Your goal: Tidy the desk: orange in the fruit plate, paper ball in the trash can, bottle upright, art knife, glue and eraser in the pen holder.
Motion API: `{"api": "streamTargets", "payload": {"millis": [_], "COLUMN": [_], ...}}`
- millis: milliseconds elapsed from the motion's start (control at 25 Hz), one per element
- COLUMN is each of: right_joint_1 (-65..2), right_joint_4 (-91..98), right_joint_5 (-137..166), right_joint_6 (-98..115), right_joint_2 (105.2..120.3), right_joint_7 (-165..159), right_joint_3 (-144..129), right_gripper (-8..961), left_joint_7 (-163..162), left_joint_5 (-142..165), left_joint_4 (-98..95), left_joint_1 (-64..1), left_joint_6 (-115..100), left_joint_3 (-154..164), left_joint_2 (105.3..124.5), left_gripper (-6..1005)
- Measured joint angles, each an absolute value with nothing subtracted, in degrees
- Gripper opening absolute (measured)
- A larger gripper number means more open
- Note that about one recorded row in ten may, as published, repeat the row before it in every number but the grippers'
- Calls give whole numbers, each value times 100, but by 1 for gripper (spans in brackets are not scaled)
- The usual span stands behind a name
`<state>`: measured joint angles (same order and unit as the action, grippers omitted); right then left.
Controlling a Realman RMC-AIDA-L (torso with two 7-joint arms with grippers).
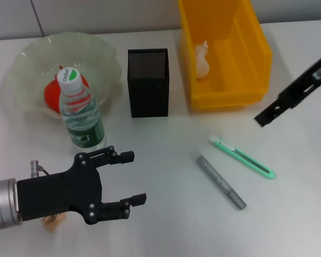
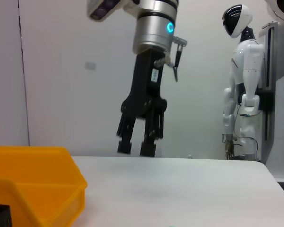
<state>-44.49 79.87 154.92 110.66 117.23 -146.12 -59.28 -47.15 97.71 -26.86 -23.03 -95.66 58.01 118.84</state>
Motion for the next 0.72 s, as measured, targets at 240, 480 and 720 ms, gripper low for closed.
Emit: {"api": "streamTargets", "payload": {"millis": [240,480,720], "right_joint_1": [-4642,-4910,-5123], "right_joint_4": [7601,6852,6225], "right_joint_5": [15837,15895,15970], "right_joint_6": [10680,10174,9702], "right_joint_2": [11904,11907,11922], "right_joint_7": [-14731,-15047,-15300], "right_joint_3": [-6410,-7030,-7591], "right_gripper": [843,843,842], "left_joint_7": [-4693,-4667,-4588], "left_joint_5": [9767,9760,9730], "left_joint_4": [-2667,-2645,-2611], "left_joint_1": [-2309,-2307,-2311], "left_joint_6": [-9548,-9559,-9579], "left_joint_3": [5806,5799,5801], "left_joint_2": [11882,11882,11891], "left_gripper": [787,787,787]}}
